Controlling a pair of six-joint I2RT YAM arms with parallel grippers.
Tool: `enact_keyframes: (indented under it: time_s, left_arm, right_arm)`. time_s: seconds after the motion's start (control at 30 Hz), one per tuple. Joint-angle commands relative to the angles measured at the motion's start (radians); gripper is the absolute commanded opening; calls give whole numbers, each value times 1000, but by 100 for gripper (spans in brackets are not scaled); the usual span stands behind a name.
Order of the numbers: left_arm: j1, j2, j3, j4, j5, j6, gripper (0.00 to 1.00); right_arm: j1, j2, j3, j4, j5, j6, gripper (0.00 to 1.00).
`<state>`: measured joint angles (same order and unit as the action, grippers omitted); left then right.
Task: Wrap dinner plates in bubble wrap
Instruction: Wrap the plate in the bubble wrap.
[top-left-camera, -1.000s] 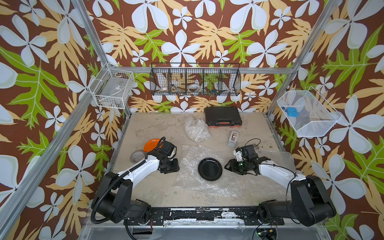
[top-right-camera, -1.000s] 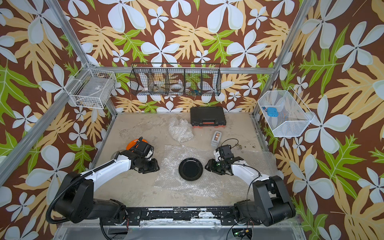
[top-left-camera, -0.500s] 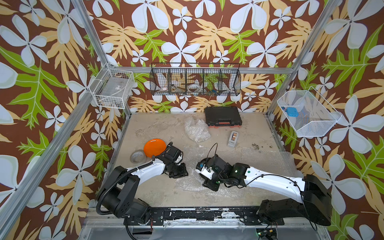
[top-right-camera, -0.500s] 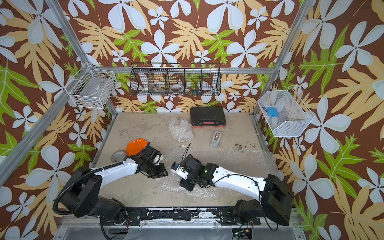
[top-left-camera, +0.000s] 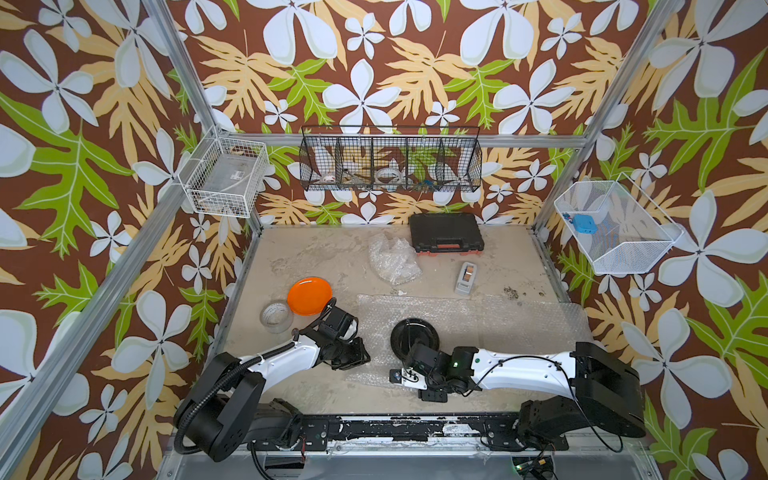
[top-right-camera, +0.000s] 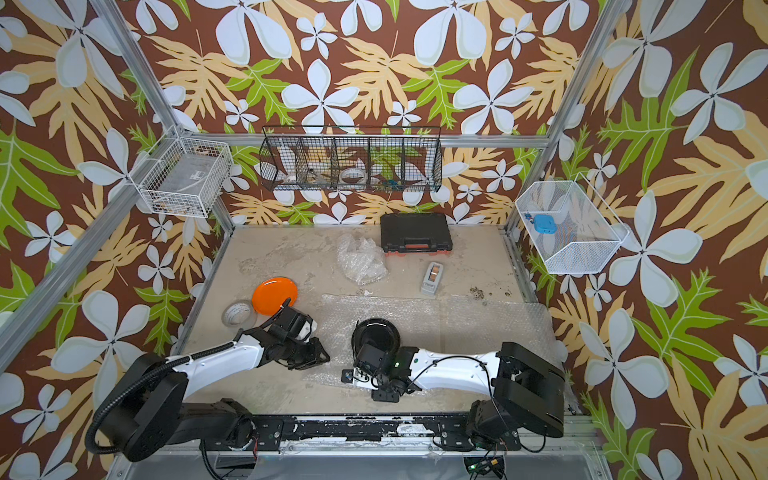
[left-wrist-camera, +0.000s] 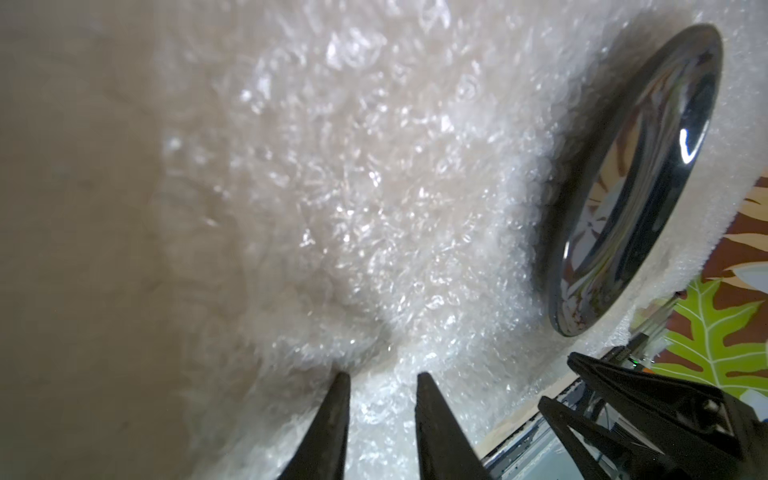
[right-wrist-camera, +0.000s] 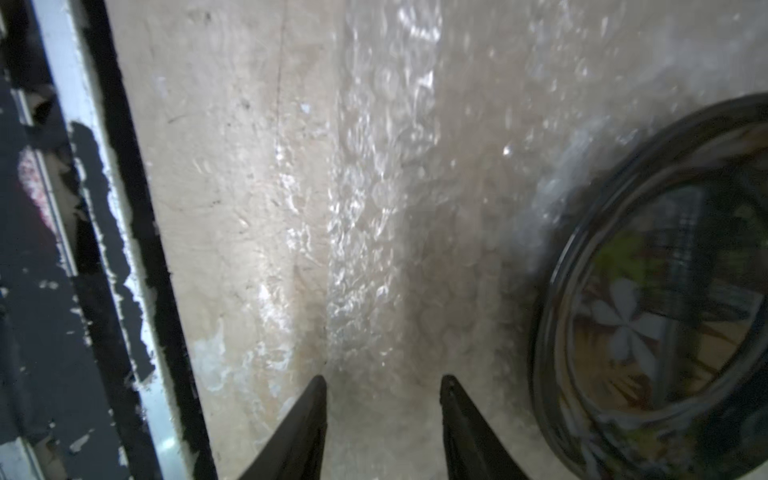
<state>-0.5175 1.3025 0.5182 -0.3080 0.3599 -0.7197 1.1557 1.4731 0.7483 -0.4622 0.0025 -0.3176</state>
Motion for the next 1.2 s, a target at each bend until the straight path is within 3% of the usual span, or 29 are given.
enact_keyframes:
  time_s: [0.0, 0.27, 0.5, 0.57, 0.73, 0.8, 0.93, 1.07, 1.17]
  left_arm:
    - [2, -29, 18, -140, -121, -36, 31]
    - [2, -65, 141, -222, -119, -6, 35]
    - [2, 12, 158, -160, -39, 24, 35]
    - [2, 34, 153, -152, -42, 33, 35]
    - [2, 67, 79, -109, -53, 9, 36]
    - [-3, 38, 13, -83, -49, -47, 36]
    - [-21, -93, -75, -97, -50, -118, 36]
    - [-21, -219, 28, -218, -173, -108, 40]
    - [-21, -219, 168, -289, -242, -42, 43]
  right_arm:
    - [16, 1, -5, 15, -49, -11, 46]
    - [40, 38, 15, 3, -91, -21, 40]
    - [45, 92, 15, 18, -111, -28, 39]
    - [45, 119, 18, 20, -94, -20, 32]
    - [45, 89, 17, 9, -32, -19, 5]
    - [45, 37, 12, 0, -33, -37, 0]
    - [45, -48, -1, -14, -20, -65, 0]
    - [25, -84, 16, -38, -24, -96, 0]
    - [-33, -95, 37, -37, -70, -96, 0]
